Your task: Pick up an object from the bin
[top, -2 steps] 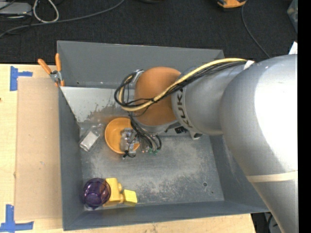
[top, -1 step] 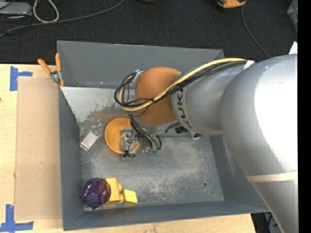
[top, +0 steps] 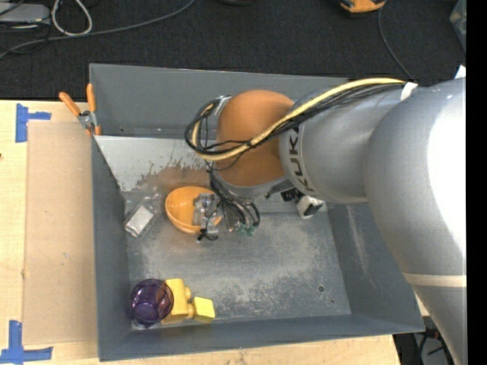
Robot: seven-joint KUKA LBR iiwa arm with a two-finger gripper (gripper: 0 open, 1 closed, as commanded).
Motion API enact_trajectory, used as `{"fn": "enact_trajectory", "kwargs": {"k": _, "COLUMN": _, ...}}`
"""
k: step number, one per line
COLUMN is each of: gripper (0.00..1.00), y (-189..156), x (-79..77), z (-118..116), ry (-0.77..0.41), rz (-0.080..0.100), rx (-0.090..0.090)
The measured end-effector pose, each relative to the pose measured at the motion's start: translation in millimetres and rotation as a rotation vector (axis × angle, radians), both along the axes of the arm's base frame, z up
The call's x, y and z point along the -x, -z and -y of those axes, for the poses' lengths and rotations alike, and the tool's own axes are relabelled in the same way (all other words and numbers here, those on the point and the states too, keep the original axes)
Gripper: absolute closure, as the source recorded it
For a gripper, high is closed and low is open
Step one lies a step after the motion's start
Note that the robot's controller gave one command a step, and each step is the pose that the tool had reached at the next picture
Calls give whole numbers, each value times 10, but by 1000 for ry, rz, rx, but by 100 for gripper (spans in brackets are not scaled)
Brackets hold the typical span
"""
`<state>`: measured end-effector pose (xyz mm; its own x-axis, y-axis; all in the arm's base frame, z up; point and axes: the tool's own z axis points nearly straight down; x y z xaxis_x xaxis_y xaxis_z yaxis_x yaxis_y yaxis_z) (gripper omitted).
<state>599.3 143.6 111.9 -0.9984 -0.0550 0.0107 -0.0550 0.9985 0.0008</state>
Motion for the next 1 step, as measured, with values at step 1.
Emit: {"fn": "enact_trajectory", "kwargs": {"k": 1, "gripper": 100, "y": -296, "x": -9, "z": -3, "ry": 1, "rz": 4, "rx": -1}}
